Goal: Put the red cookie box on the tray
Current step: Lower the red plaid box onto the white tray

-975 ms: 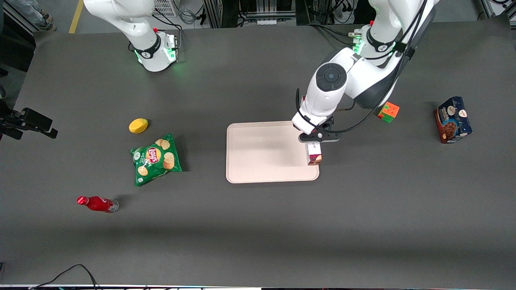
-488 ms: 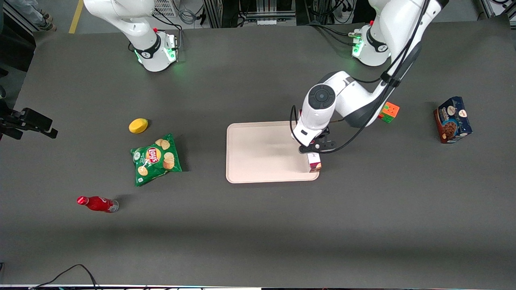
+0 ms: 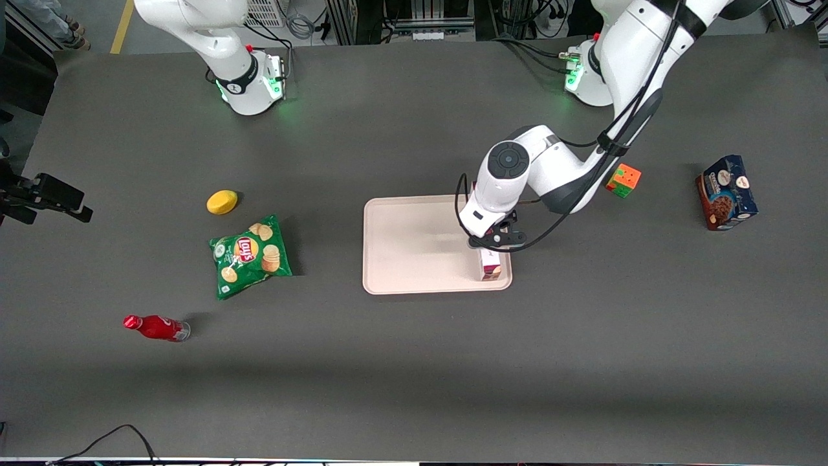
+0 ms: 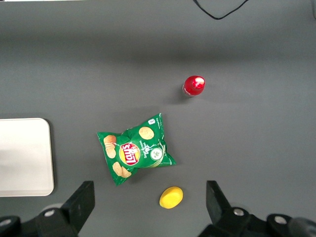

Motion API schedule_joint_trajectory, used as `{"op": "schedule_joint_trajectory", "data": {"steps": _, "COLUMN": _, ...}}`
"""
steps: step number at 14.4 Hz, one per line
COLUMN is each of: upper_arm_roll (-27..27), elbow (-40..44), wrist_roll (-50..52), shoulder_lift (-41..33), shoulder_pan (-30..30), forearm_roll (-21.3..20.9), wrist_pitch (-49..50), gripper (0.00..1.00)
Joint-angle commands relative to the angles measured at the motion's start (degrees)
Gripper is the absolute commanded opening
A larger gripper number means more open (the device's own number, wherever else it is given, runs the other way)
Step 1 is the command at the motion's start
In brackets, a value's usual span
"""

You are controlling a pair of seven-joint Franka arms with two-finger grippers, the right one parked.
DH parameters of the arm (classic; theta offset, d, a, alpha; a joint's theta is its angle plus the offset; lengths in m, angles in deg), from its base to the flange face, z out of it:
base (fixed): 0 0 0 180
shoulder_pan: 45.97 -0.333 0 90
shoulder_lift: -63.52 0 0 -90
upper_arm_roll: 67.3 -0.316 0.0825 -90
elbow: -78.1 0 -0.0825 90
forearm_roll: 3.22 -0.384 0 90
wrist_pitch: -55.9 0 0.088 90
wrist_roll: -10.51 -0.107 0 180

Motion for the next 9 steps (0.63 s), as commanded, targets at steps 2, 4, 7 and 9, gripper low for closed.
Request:
{"op": "schedule_joint_trajectory", "data": {"steps": 2, "upper_arm_roll": 0.1, "elbow": 1.8, "wrist_roll": 1.9, "shoulder_lift": 1.9, "shoulder_pan": 0.9, "forearm_roll": -3.2, "wrist_pitch": -1.1, "gripper": 0.13}}
{"op": "schedule_joint_trajectory", "data": {"steps": 4, "upper_arm_roll": -0.2, "elbow": 1.8, "wrist_roll": 1.9, "shoulder_lift": 2.2, "shoulder_pan": 0.9, "forearm_roll": -3.6, "wrist_pitch": -1.7, "gripper": 0.13}}
{"op": "schedule_joint_trajectory", "data": {"steps": 7, "upper_arm_roll": -0.5, "elbow": 1.8, "wrist_roll": 2.0, "shoulder_lift": 2.7, "shoulder_pan": 0.8, "forearm_roll": -4.8, "wrist_pitch": -2.0, "gripper": 0.14}}
{"op": "schedule_joint_trajectory", "data": {"steps": 9, "upper_arm_roll": -0.5, "elbow": 1.8, "wrist_roll": 2.1, "shoulder_lift": 2.8, "shoulder_pan": 0.8, "forearm_roll": -5.1, "wrist_pitch": -2.0, "gripper": 0.14}}
